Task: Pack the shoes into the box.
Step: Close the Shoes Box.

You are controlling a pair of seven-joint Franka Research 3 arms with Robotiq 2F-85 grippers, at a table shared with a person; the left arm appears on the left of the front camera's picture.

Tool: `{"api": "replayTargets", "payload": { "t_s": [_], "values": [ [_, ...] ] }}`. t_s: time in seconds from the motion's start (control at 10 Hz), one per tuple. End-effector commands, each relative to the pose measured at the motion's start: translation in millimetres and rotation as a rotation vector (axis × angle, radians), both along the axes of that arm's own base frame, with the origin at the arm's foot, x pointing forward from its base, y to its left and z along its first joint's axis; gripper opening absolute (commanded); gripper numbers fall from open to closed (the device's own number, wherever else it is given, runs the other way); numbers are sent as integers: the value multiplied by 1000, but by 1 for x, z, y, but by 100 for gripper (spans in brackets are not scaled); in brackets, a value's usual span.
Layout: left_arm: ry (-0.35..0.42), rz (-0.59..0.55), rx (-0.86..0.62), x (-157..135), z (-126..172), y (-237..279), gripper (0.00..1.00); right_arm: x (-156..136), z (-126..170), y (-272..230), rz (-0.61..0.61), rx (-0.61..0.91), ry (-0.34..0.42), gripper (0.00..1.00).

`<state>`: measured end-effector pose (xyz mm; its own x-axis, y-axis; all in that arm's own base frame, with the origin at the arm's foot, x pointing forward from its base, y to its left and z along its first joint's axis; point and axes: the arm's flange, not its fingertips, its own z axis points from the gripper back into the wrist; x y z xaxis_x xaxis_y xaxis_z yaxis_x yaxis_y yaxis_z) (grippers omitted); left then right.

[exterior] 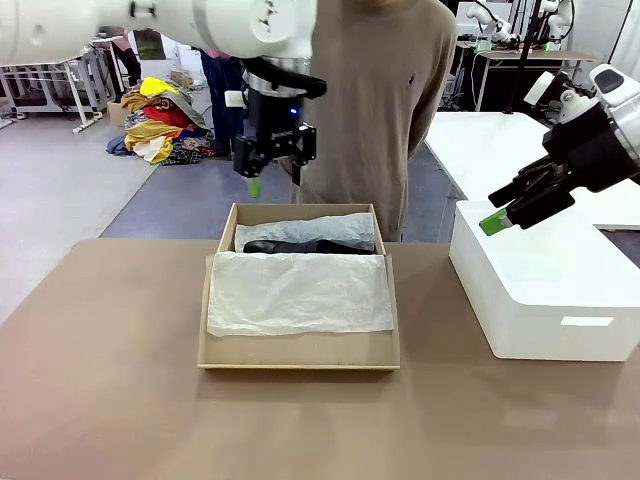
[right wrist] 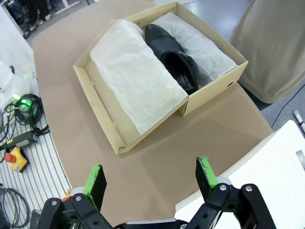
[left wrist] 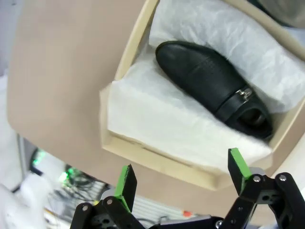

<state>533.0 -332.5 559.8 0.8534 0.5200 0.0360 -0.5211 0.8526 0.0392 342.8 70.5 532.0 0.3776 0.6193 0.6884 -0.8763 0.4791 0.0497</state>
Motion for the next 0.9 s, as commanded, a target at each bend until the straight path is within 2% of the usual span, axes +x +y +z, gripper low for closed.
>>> {"api": "replayTargets", "payload": {
  "t_s": [0.0, 0.2, 0.3, 0.4, 0.5, 0.6, 0.8],
  "values": [
    [65, -276, -31, -9, 2, 32, 100, 1, 0, 0, 12, 18, -4, 100],
    [91, -515, -115, -9, 5, 53, 100, 1, 0, 0, 12, 18, -4, 100],
    [90, -566, -132, -9, 7, 60, 100, 1, 0, 0, 12, 18, -4, 100],
    [96, -591, -131, -9, 9, 64, 100, 1, 0, 0, 12, 18, -4, 100],
    [80, -525, -162, -7, 11, 63, 100, 1, 0, 0, 12, 18, -4, 100],
    [71, -568, -118, 1, 13, 51, 100, 1, 0, 0, 12, 18, -4, 100],
    [71, -568, -118, 1, 13, 51, 100, 1, 0, 0, 12, 18, -4, 100]
  ]
}}
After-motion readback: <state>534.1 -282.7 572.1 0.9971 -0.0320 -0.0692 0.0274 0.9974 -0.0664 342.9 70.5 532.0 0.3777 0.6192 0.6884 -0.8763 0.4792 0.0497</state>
